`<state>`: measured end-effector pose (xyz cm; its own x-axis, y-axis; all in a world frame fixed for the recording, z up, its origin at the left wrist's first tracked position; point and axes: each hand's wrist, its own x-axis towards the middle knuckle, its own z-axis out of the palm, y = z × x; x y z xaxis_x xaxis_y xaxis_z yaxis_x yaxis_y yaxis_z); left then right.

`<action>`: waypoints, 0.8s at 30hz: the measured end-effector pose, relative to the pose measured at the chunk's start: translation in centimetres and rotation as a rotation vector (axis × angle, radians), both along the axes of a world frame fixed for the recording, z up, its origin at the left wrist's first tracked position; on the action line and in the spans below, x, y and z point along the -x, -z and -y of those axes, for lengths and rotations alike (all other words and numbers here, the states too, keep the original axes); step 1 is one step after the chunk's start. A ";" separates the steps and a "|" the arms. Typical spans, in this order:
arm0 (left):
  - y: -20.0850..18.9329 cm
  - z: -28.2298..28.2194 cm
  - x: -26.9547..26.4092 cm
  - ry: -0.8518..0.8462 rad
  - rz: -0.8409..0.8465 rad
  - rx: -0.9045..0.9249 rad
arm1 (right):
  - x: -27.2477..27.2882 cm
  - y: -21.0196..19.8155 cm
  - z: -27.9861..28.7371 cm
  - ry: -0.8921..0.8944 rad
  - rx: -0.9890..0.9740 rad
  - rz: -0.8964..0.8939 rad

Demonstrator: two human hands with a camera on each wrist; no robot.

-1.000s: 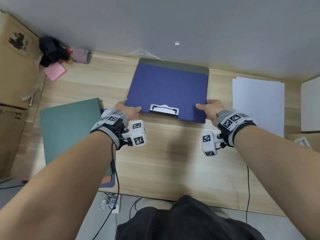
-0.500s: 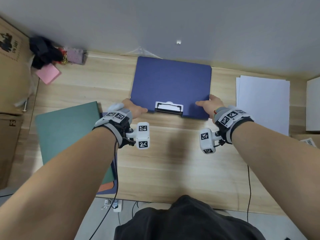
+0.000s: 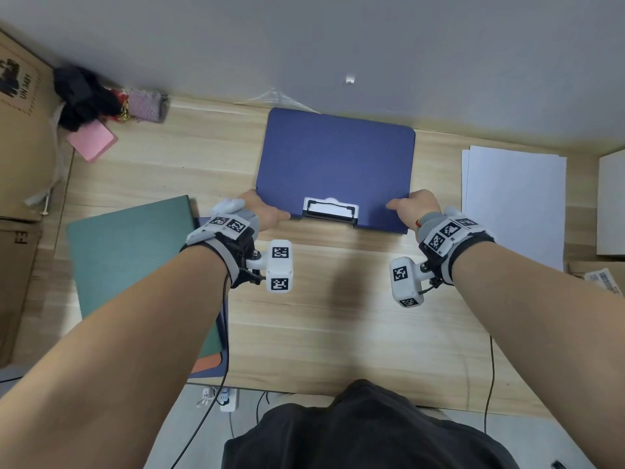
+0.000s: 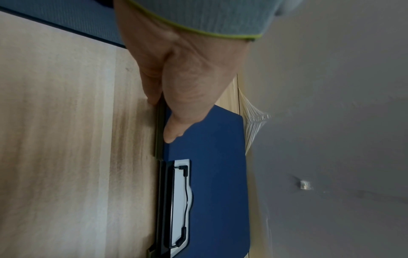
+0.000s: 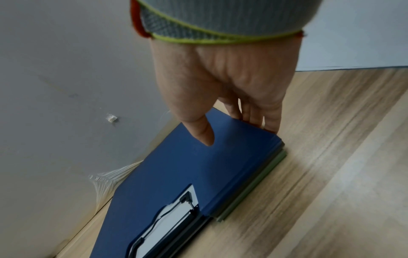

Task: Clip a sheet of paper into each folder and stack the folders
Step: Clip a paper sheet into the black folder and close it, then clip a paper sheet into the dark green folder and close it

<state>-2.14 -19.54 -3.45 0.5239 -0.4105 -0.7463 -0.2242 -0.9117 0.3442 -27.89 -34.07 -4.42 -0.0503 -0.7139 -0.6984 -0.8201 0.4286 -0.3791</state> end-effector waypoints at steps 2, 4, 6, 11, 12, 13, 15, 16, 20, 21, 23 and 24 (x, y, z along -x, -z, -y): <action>0.0 -0.1 -0.1 0.027 -0.004 -0.013 | 0.0 -0.2 -0.2 0.002 -0.019 0.019; -0.1 -0.1 -0.3 0.037 -0.006 -0.031 | 0.1 -0.5 -0.3 0.007 -0.036 0.038; -0.5 -0.2 -0.3 0.032 0.015 -0.046 | 0.1 -0.9 -0.5 0.023 -0.053 0.038; -2.9 -1.3 -1.0 0.041 0.185 -0.058 | -1.6 -3.8 -1.2 0.042 0.073 0.016; -3.1 -2.1 -1.5 0.031 0.212 -0.050 | -2.5 -4.6 -1.5 0.026 0.107 0.048; -3.6 -3.0 -2.0 0.011 0.231 -0.040 | -3.5 -5.2 -1.9 -0.006 0.125 0.085; -3.8 -4.8 -2.7 -0.051 0.270 -0.055 | -5.6 -5.9 -2.9 -0.088 0.089 0.182; -3.9 -5.7 -2.9 -0.071 0.297 -0.088 | -6.6 -6.0 -3.5 -0.121 0.036 0.237; -3.9 -11.4 -4.7 -0.118 0.312 -0.253 | -11.0 -6.7 -8.2 -0.268 -0.159 0.364; -3.8 -12.9 -5.1 -0.136 0.296 -0.283 | -11.8 -6.6 -9.4 -0.316 -0.191 0.370; -3.8 -15.5 -5.3 -0.142 0.289 -0.348 | -13.0 -6.1 -11.6 -0.390 -0.250 0.374; -3.8 -16.2 -5.1 -0.117 0.284 -0.379 | -13.2 -5.8 -12.4 -0.417 -0.276 0.372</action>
